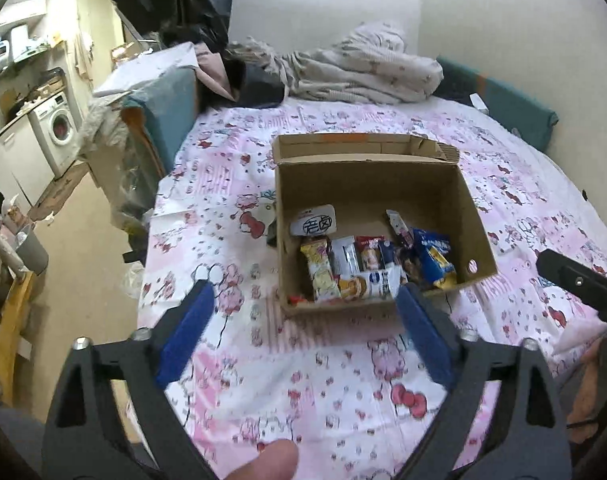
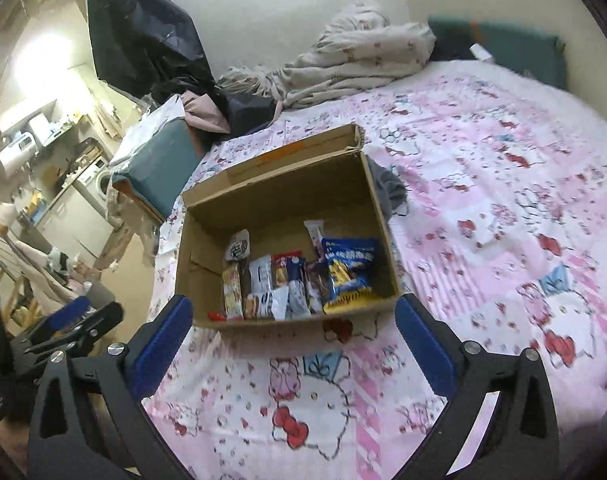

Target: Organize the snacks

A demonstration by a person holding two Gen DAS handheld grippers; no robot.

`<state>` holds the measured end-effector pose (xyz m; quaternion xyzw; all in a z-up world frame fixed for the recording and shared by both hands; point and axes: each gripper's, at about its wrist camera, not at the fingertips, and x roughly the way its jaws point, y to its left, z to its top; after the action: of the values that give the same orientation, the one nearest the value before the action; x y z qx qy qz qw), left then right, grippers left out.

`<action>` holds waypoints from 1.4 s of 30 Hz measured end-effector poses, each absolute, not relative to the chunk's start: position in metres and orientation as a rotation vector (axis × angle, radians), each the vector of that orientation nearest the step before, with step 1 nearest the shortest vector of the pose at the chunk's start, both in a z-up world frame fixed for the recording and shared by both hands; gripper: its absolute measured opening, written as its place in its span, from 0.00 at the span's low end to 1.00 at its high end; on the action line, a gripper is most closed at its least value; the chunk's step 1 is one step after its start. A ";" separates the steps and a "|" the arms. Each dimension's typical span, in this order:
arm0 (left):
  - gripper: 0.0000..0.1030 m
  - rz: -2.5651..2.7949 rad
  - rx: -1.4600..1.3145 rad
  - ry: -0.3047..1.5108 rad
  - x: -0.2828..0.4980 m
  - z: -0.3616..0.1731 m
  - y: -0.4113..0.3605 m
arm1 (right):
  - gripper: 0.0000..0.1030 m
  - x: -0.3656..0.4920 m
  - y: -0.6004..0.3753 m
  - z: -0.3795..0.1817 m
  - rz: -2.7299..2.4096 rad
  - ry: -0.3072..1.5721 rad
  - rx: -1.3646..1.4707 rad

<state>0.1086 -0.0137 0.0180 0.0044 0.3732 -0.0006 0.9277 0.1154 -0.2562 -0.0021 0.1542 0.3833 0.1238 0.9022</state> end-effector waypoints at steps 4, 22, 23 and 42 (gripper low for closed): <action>1.00 -0.042 0.002 0.751 0.079 0.020 -0.013 | 1.00 0.092 -0.244 -0.002 0.251 0.789 0.238; 1.00 0.000 -0.090 0.711 0.030 0.008 0.014 | 1.00 0.038 -0.229 0.003 0.135 0.678 0.151; 1.00 -0.001 -0.098 0.712 0.029 0.008 0.015 | 1.00 0.038 -0.229 0.002 0.131 0.675 0.151; 1.00 0.006 -0.098 0.697 0.027 0.006 0.012 | 1.00 0.033 -0.218 0.002 0.145 0.642 0.085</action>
<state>0.0266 0.0120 0.0058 -0.0481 0.3414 0.0028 0.9387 0.0335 -0.2175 0.0023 0.0417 0.3150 0.0712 0.9455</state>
